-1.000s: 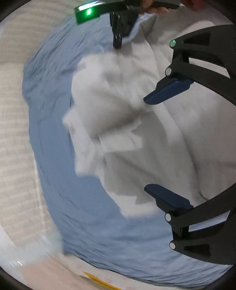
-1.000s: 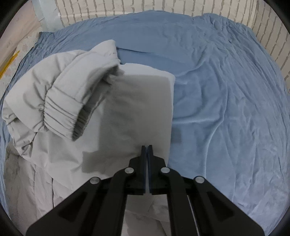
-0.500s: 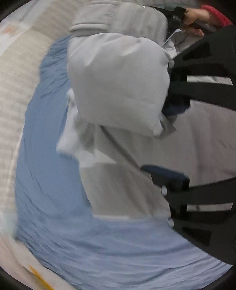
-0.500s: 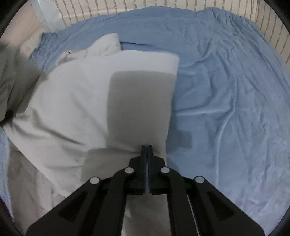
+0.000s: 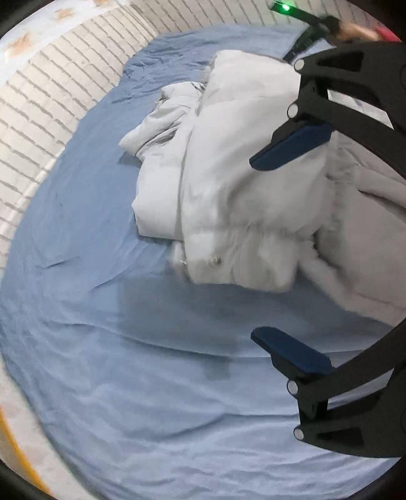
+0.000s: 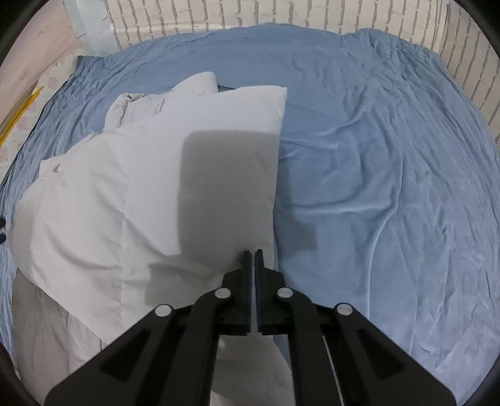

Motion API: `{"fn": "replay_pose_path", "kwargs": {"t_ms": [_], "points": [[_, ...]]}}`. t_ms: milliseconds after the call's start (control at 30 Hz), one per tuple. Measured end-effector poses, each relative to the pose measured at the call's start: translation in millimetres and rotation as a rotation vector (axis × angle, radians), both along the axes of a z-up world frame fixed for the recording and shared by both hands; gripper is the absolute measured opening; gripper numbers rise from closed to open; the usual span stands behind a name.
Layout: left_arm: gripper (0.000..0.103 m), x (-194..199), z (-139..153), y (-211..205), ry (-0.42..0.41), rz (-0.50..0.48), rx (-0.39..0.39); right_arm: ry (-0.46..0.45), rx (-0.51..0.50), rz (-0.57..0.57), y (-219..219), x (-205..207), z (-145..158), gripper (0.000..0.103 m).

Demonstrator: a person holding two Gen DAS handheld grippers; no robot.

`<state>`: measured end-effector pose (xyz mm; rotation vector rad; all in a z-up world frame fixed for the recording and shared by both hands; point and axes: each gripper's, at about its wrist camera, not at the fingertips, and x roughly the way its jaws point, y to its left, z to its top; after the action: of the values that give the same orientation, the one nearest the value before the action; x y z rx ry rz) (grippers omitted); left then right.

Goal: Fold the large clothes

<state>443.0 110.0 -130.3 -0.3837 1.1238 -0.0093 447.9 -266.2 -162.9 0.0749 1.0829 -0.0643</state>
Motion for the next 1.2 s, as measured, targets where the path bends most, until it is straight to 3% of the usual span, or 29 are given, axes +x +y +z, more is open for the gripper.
{"fn": "replay_pose_path", "kwargs": {"t_ms": [167, 200, 233, 267, 300, 367, 433, 533, 600, 700, 767, 867, 967, 1000, 1067, 1100, 1200], "points": [[0.099, 22, -19, -20, 0.079, -0.087, 0.077, -0.034, 0.158, -0.016, -10, -2, 10, 0.005], [0.099, 24, -23, -27, 0.078, -0.115, 0.075, -0.033, 0.174, -0.017, -9, -1, 10, 0.011], [0.086, 33, -22, -36, 0.074, -0.133, 0.071, -0.033, 0.187, -0.014, -7, -1, 11, 0.024], [0.075, 35, -22, -44, 0.061, -0.152, 0.067, -0.036, 0.191, -0.004, -4, -1, 11, 0.029], [0.073, 37, -23, -54, 0.046, -0.157, 0.102, -0.04, 0.184, 0.005, 0, -2, 12, 0.032], [0.058, 37, -17, -71, -0.003, -0.175, 0.169, -0.045, 0.153, 0.032, 10, -2, 14, 0.032], [0.055, 29, -10, -76, -0.043, -0.193, 0.217, -0.048, 0.105, 0.051, 22, -2, 16, 0.032], [0.054, 29, 5, -82, -0.099, -0.204, 0.309, -0.049, 0.064, 0.063, 32, 3, 15, 0.023], [0.054, 31, 4, -80, -0.076, -0.199, 0.363, -0.063, 0.03, 0.055, 33, 7, 15, 0.015], [0.057, 20, 17, -63, -0.073, -0.202, 0.328, -0.079, 0.095, 0.025, 25, 15, 17, 0.015], [0.066, 9, 29, -52, -0.079, -0.209, 0.317, -0.1, 0.112, 0.016, 23, 23, 21, 0.015], [0.076, -1, 55, -43, -0.137, -0.155, 0.38, -0.111, 0.158, 0.01, 25, 36, 21, 0.015], [0.076, 8, 61, -70, -0.137, -0.245, 0.335, -0.096, 0.192, -0.01, 29, 46, 14, 0.015], [0.072, 16, 56, -88, -0.117, -0.294, 0.334, -0.096, 0.201, -0.017, 30, 47, 12, 0.015], [0.032, 28, 39, -111, -0.065, -0.341, 0.363, -0.101, 0.218, -0.029, 30, 45, 9, 0.015], [0.025, 33, 27, -115, -0.025, -0.35, 0.384, -0.098, 0.216, -0.029, 31, 45, 8, 0.015], [0.022, 45, -3, -114, 0.045, -0.35, 0.366, -0.046, 0.173, -0.014, 36, 57, -3, 0.005]]}}
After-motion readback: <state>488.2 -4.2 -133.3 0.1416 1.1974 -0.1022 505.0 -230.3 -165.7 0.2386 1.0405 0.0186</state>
